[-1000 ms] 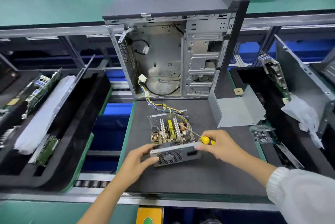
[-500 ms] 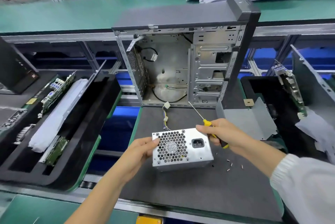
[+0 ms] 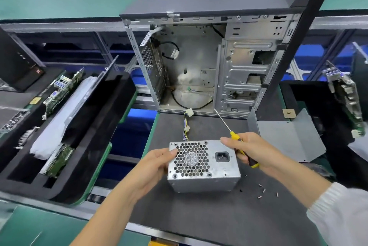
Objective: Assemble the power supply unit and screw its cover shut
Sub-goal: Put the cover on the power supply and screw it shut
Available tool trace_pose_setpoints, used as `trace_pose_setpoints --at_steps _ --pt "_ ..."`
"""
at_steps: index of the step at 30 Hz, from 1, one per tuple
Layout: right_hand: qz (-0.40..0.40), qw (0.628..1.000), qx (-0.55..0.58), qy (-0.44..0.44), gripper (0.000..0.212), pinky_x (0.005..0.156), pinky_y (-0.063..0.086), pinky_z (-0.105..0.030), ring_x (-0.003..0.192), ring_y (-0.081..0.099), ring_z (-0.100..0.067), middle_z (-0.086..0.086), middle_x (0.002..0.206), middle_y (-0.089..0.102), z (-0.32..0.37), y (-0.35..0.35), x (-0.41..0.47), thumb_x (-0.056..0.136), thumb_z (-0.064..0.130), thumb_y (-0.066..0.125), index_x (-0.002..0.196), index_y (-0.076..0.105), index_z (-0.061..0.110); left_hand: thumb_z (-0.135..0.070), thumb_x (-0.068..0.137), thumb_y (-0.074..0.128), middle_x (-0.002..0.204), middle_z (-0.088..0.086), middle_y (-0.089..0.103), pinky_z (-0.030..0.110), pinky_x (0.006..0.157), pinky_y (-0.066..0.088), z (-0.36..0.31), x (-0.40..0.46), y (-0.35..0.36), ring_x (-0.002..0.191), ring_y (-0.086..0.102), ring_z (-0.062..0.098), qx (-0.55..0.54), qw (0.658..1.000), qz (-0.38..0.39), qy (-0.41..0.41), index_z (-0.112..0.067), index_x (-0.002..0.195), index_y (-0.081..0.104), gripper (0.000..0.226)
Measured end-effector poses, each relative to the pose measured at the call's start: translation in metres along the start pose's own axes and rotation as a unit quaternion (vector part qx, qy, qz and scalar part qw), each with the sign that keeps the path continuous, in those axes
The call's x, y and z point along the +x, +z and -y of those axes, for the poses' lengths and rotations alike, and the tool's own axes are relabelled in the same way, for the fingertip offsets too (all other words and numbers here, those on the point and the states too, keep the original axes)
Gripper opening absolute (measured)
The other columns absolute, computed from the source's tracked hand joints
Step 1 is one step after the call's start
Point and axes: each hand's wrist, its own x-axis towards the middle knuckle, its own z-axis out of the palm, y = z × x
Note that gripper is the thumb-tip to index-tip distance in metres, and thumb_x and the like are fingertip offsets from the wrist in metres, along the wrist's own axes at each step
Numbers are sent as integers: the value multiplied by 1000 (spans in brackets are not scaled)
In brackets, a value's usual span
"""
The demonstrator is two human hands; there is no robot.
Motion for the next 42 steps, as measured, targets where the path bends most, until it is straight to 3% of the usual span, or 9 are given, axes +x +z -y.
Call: trace_pose_setpoints --at_steps 7,11,15,18,21,25,30,36,42 --pt "1 1000 20 18 35 37 26 -12 38 30 -8 4 45 38 0 4 -4 86 40 65 73 51 11 -24 101 46 120 15 69 45 108 42 1 -1 -3 116 63 30 14 1000 20 0 -4 121 66 35" --pt "0 1000 18 16 34 42 26 -16 42 31 -10 0 48 42 -2 4 -3 84 45 64 73 59 13 -32 97 50 118 12 71 41 106 45 1 0 -4 116 63 29 33 999 26 8 -6 123 65 39" --pt "-1 1000 7 6 31 49 25 -23 46 32 -14 -5 52 43 -2 6 -3 83 50 63 61 65 27 -34 88 59 122 2 70 30 99 48 2 2 -6 114 64 21 15 999 18 29 -29 134 54 46" --pt "-1 1000 7 6 31 47 26 -20 45 33 -13 -4 51 43 -2 6 -4 83 50 63 62 66 29 -32 93 55 122 4 69 26 92 52 3 1 -5 113 65 21 24 998 41 36 -23 128 62 37" --pt "-5 1000 8 8 32 41 27 -14 44 33 -12 -4 51 43 -3 6 -4 82 50 64 61 65 27 -30 95 54 123 7 69 31 98 51 2 -1 -4 116 63 25 4 999 36 41 -21 125 65 33" --pt "-4 1000 5 10 34 45 27 -17 44 33 -12 -3 50 43 -5 4 -2 81 51 64 60 61 25 -27 96 53 124 10 68 41 106 45 3 1 -5 119 61 29 -8 999 36 38 -17 127 64 34" --pt "-3 1000 21 12 34 42 28 -12 44 33 -12 -6 54 43 -7 4 0 81 48 66 69 62 17 -25 95 55 123 12 68 40 104 46 2 2 -6 119 61 29 -22 998 37 41 -13 127 64 35" --pt "5 1000 25 7 33 51 26 -23 46 31 -13 -7 54 41 -5 5 -1 81 49 65 66 62 19 -18 95 56 125 17 66 40 102 49 4 5 -7 117 61 31 -79 995 48 39 -12 122 67 29" --pt "2 999 30 15 31 44 28 -17 43 32 -11 -5 50 41 -5 6 0 80 47 66 63 64 21 -19 94 59 125 19 65 41 103 49 4 6 -9 116 62 31 -98 992 65 38 -8 124 66 33"
